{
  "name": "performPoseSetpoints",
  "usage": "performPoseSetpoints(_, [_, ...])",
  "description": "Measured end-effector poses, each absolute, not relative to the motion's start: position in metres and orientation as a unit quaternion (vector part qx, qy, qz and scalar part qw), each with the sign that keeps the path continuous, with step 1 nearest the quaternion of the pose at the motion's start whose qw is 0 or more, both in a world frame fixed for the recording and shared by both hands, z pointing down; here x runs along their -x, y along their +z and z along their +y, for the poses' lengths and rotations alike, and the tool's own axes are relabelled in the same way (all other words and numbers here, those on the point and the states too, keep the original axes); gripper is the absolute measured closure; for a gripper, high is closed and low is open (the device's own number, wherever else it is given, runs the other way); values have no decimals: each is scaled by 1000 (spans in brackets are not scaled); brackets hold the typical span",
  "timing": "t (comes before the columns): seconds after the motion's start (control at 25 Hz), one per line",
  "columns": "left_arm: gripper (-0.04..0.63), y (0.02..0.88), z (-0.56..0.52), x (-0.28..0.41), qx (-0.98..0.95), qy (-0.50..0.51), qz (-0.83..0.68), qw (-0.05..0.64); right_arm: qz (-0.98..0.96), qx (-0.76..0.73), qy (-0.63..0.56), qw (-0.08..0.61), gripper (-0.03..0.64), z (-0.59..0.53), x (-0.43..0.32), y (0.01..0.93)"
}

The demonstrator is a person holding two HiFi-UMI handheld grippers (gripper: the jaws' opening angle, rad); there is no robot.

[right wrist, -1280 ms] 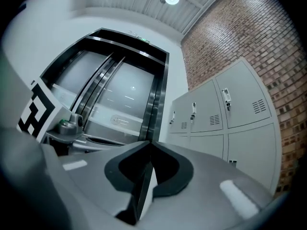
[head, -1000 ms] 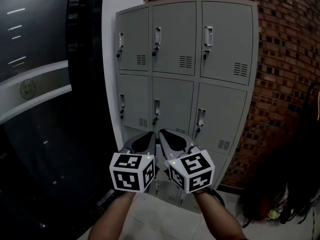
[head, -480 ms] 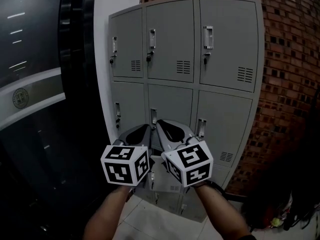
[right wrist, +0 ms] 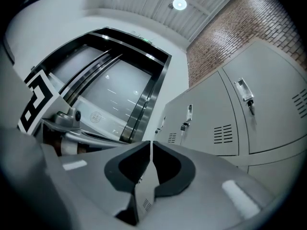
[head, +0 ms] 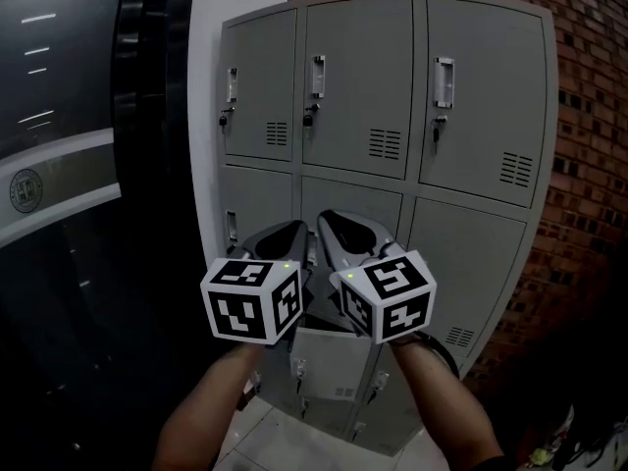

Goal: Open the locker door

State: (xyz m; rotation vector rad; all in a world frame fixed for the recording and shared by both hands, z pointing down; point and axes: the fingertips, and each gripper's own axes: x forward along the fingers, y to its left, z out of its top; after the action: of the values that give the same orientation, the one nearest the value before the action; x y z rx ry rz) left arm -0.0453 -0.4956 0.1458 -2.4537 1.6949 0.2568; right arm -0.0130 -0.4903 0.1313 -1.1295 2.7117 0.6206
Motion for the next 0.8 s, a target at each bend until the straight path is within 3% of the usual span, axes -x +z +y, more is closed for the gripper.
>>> performPoseSetpoints(0.8, [589,84,-643,117,846,109,508,120,876,399,257,86,578,-653,83,15])
